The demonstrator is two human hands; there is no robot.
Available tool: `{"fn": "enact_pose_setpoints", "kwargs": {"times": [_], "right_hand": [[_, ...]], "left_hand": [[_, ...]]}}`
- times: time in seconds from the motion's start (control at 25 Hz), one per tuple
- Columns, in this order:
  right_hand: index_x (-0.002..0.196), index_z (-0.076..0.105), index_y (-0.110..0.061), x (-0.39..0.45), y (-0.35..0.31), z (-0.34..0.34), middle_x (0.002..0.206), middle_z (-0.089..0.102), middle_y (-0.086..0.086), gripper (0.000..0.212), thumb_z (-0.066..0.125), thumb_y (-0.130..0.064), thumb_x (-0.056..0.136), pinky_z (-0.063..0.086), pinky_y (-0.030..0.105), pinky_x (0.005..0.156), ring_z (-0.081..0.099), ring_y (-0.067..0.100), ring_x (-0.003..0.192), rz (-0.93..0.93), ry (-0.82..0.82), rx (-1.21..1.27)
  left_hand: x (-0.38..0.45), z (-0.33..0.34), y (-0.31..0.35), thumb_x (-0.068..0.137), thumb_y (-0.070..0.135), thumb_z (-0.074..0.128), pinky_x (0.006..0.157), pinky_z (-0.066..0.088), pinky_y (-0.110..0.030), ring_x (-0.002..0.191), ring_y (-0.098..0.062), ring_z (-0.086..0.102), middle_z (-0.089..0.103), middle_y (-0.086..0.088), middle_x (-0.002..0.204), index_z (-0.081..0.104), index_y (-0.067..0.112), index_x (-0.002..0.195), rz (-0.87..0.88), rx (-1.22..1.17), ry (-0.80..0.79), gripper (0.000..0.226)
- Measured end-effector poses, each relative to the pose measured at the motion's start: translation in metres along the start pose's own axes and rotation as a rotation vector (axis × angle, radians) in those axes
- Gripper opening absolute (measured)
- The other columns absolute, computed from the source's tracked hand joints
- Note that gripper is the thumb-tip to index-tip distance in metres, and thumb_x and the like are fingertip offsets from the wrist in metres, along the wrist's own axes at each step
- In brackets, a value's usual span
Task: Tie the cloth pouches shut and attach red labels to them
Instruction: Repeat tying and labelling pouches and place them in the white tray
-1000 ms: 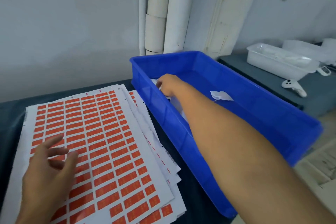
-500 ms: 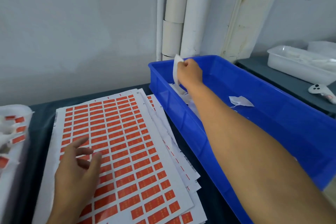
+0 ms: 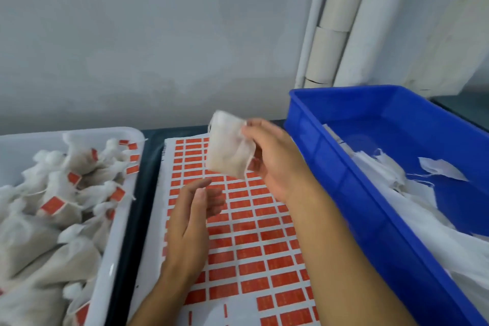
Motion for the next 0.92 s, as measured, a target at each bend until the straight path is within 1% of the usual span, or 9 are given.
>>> {"fn": "enact_pose_setpoints", "kwargs": {"times": [0.12,0.2,0.24,0.32,0.44,0.52,0.64,0.76,0.92], "right_hand": [[0.104,0.068,-0.043,-0.022,0.043,0.020,0.109,0.068,-0.018,0.013,0.058,-0.043,0.096,0.061,0.038,0.091,0.066,0.017,0.110,0.058,-0.066,-0.133],[0.100,0.067,-0.050,-0.030,0.057,0.026,0.104,0.068,-0.024,0.012,0.059,-0.041,0.100,0.063,0.032,0.084,0.068,0.015,0.106,0.086,-0.083,-0.151],[0.099,0.066,-0.052,-0.033,0.060,0.026,0.103,0.067,-0.027,0.014,0.059,-0.041,0.101,0.063,0.029,0.080,0.068,0.013,0.104,0.084,-0.073,-0.155],[0.099,0.063,-0.058,-0.036,0.065,0.021,0.102,0.066,-0.031,0.010,0.054,-0.054,0.097,0.062,0.023,0.076,0.068,0.004,0.099,0.057,-0.040,-0.220],[0.104,0.059,-0.059,-0.039,0.066,0.013,0.105,0.063,-0.035,0.026,0.046,-0.072,0.086,0.057,0.014,0.072,0.061,-0.012,0.100,-0.004,-0.044,-0.327],[0.104,0.063,-0.051,-0.040,0.066,0.009,0.106,0.065,-0.033,0.025,0.054,-0.070,0.090,0.053,0.007,0.072,0.060,-0.011,0.104,-0.066,-0.079,-0.370],[0.103,0.068,-0.044,-0.039,0.071,0.007,0.104,0.068,-0.030,0.014,0.061,-0.053,0.096,0.054,0.008,0.076,0.062,-0.007,0.105,-0.098,-0.109,-0.438],[0.101,0.070,-0.040,-0.038,0.074,0.007,0.102,0.070,-0.029,0.010,0.062,-0.044,0.099,0.053,0.007,0.078,0.063,-0.006,0.104,-0.107,-0.108,-0.450],[0.101,0.074,-0.042,-0.039,0.073,0.006,0.103,0.071,-0.029,0.014,0.061,-0.047,0.098,0.050,0.003,0.075,0.062,-0.009,0.106,-0.086,-0.093,-0.367]], "left_hand": [[-0.001,0.009,-0.003,0.104,0.058,0.038,0.090,0.060,-0.034,0.111,-0.020,0.072,0.074,0.004,0.121,0.061,0.032,0.130,-0.161,-0.374,-0.115,0.043],[-0.001,0.007,-0.006,0.100,0.059,0.050,0.090,0.061,-0.039,0.111,-0.024,0.072,0.073,0.002,0.122,0.061,0.035,0.131,-0.199,-0.402,-0.123,0.041],[-0.001,0.004,-0.007,0.093,0.062,0.056,0.089,0.062,-0.041,0.109,-0.023,0.073,0.073,0.005,0.119,0.063,0.037,0.127,-0.204,-0.358,-0.098,0.042],[0.000,-0.001,-0.009,0.082,0.067,0.057,0.083,0.064,-0.035,0.102,-0.018,0.074,0.074,0.010,0.109,0.067,0.037,0.118,-0.173,-0.214,-0.045,0.047],[0.002,-0.003,-0.007,0.080,0.068,0.055,0.071,0.062,-0.022,0.094,-0.012,0.072,0.073,0.013,0.098,0.069,0.031,0.109,-0.103,-0.024,-0.029,0.050],[0.005,-0.003,-0.006,0.086,0.061,0.058,0.066,0.060,-0.019,0.089,-0.008,0.072,0.072,0.014,0.092,0.070,0.030,0.104,-0.057,0.045,-0.046,0.038],[0.005,0.002,-0.005,0.093,0.050,0.061,0.066,0.060,-0.019,0.083,-0.005,0.071,0.071,0.020,0.088,0.069,0.033,0.096,0.036,0.169,-0.101,0.019],[0.003,0.005,-0.005,0.089,0.060,0.054,0.066,0.058,-0.015,0.084,-0.001,0.069,0.068,0.029,0.091,0.067,0.040,0.091,0.104,0.275,-0.127,0.024],[0.001,0.007,-0.002,0.089,0.074,0.045,0.063,0.054,-0.009,0.083,0.001,0.069,0.067,0.030,0.091,0.065,0.042,0.088,0.135,0.311,-0.155,0.038]]}}
Point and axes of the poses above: each hand's wrist, its own x-axis towards the middle knuckle, its own z-axis out of the palm, y = z × x, the point moved 6 cm from there along x, towards the middle knuckle
